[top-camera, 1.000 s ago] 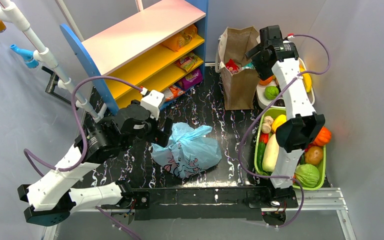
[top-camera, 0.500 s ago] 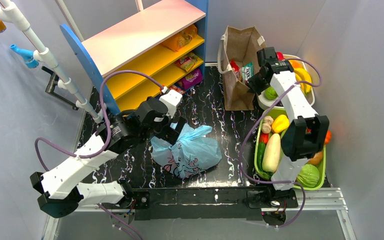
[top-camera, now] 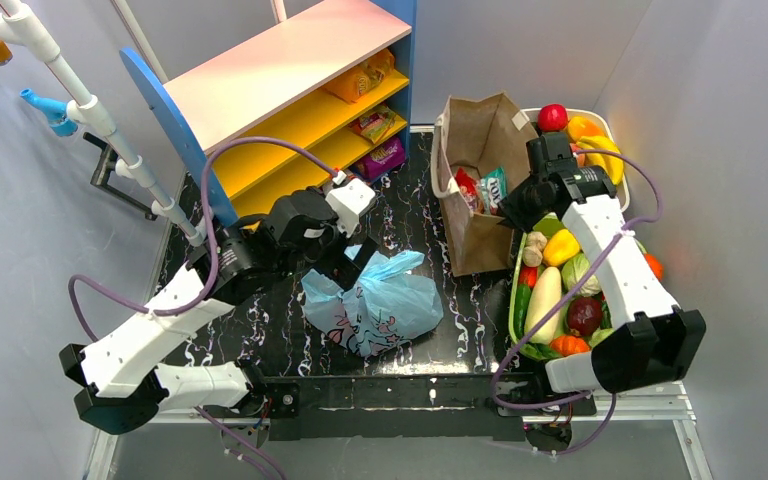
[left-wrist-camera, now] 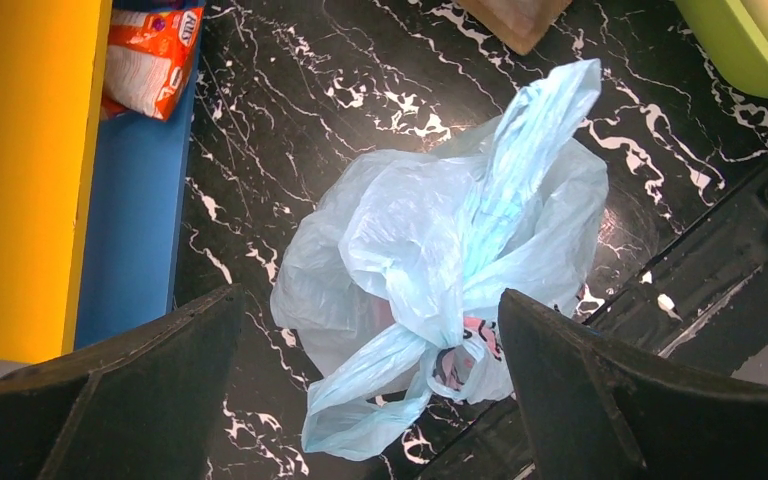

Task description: Place the food into the grocery bag and tie it

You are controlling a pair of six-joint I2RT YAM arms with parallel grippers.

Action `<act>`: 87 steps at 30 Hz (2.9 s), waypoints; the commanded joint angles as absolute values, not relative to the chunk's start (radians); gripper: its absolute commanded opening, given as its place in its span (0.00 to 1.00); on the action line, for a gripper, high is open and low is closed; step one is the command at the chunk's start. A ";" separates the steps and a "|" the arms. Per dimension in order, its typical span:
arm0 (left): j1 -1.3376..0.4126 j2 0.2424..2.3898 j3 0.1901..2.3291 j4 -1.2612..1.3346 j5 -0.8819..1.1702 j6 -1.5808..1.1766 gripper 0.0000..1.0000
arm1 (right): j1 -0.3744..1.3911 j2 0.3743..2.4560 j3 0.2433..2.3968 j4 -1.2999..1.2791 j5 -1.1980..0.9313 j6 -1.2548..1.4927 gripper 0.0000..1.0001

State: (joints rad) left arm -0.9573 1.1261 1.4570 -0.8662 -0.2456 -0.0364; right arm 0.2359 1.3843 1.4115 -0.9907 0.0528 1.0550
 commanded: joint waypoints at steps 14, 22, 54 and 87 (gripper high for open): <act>-0.951 0.990 1.407 -0.793 -0.141 0.156 0.98 | 0.410 1.005 1.184 -1.070 -0.026 1.105 0.01; -0.952 0.974 1.395 -0.782 -0.155 0.164 0.98 | 0.440 0.852 1.105 -0.864 -0.230 0.993 0.40; -0.951 0.892 1.379 -0.824 -0.169 0.087 0.98 | 0.104 1.280 1.548 -1.024 0.103 0.387 0.80; -0.951 0.952 1.384 -0.888 0.063 0.322 0.98 | 0.104 0.842 1.101 -1.221 -0.261 0.690 0.01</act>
State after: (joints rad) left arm -0.9573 0.9716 1.4322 -0.9259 0.0403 0.2140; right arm 0.1001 0.8644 1.1217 -1.1670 -0.1952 0.6764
